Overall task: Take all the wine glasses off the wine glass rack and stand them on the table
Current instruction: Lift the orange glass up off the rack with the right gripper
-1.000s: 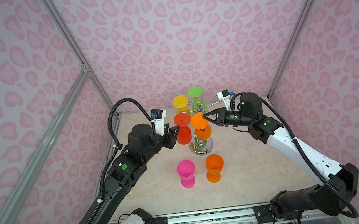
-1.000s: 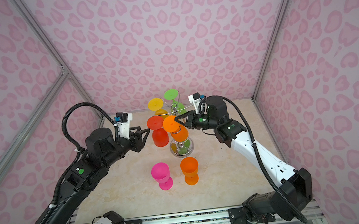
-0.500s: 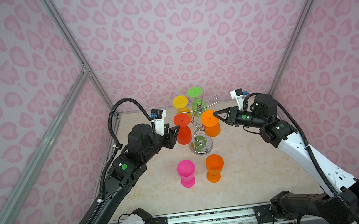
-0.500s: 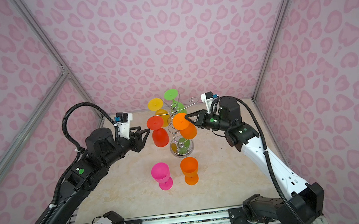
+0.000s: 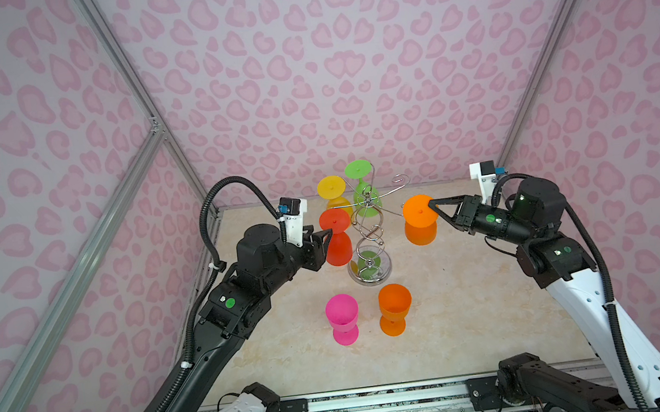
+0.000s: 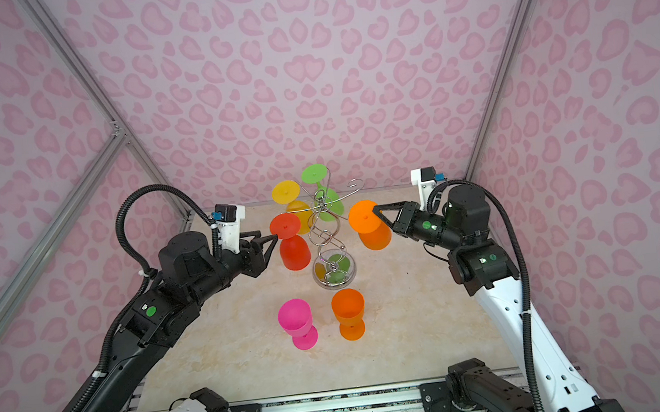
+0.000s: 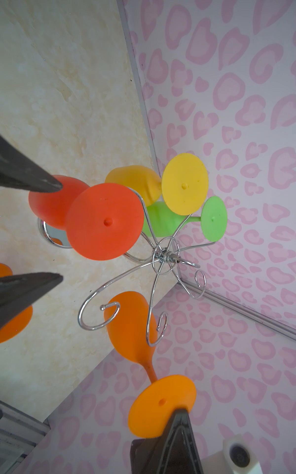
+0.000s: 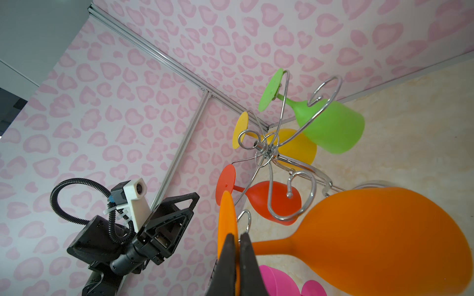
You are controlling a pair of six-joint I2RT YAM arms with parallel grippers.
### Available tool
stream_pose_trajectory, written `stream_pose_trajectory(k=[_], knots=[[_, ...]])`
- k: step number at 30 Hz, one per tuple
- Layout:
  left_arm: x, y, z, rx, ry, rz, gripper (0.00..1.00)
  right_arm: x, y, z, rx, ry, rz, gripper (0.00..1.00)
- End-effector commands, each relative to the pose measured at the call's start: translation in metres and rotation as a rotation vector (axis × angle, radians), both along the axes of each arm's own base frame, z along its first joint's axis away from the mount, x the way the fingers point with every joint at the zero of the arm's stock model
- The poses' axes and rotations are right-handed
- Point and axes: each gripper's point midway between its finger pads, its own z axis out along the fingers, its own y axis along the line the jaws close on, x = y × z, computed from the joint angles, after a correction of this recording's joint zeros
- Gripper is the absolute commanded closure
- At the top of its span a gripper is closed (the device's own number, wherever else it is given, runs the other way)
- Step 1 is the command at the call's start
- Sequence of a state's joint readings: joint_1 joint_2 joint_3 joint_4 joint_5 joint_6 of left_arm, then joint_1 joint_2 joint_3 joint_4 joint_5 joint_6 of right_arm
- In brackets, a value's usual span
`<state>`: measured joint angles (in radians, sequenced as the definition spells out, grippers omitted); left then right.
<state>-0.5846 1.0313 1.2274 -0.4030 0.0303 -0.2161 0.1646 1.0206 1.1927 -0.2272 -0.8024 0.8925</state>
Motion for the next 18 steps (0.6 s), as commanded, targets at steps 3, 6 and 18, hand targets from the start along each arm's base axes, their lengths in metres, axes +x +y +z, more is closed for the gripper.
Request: stream_pose_trajectory(k=[3,6,18], knots=[[0.003,-0.008,0.016,-0.045,-0.029,-0.026,0.47,-0.018,-0.016,0.027,-0.012,-0.077,-0.008,1.0],[0.003,-0.013,0.021,-0.064,-0.032,-0.048,0.47,-0.024,-0.024,0.042,-0.009,-0.122,-0.03,1.0],[0.0,-0.046,0.065,-0.289,-0.105,-0.299,0.41,-0.037,-0.041,0.127,0.152,-0.445,-0.106,1.0]])
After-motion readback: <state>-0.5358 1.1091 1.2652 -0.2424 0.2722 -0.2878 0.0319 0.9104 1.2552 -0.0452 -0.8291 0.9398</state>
